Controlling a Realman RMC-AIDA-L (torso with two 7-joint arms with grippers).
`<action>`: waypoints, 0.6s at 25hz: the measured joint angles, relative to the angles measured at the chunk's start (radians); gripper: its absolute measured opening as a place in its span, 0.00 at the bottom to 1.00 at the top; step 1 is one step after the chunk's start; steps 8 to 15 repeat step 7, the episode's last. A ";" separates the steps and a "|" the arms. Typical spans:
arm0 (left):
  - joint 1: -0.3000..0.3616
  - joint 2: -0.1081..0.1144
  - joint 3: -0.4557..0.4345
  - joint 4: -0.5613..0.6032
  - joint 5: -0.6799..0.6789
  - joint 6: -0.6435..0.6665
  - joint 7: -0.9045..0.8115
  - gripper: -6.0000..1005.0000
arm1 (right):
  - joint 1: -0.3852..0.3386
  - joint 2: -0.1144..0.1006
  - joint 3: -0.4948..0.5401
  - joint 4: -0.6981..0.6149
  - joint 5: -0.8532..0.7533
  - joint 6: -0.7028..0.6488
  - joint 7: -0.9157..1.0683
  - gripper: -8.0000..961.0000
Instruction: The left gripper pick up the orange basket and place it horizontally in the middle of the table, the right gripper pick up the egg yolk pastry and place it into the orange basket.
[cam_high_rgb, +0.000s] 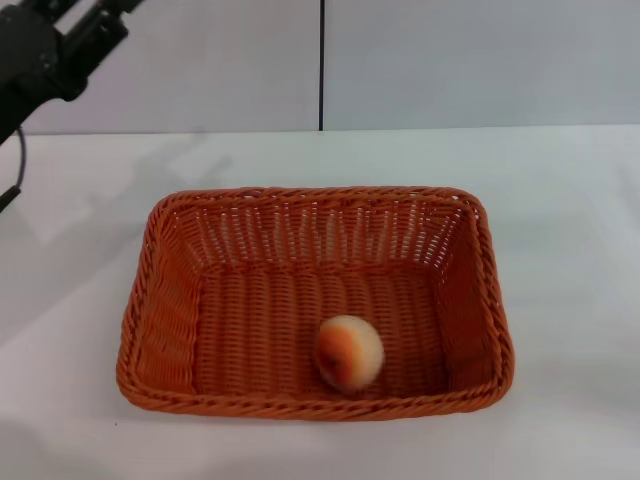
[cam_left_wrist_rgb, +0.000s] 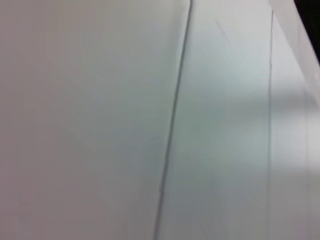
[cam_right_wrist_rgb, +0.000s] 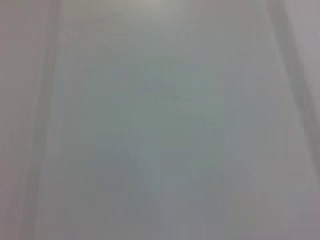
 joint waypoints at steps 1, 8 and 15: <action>0.000 0.000 0.000 0.000 0.000 0.000 0.000 0.58 | 0.000 0.000 0.000 0.000 0.000 0.000 0.000 0.69; 0.047 -0.004 -0.018 -0.131 -0.211 -0.030 0.199 0.58 | -0.018 0.002 0.068 0.118 0.140 -0.003 -0.069 0.69; 0.047 -0.004 -0.018 -0.131 -0.211 -0.030 0.199 0.58 | -0.018 0.002 0.068 0.118 0.140 -0.003 -0.069 0.69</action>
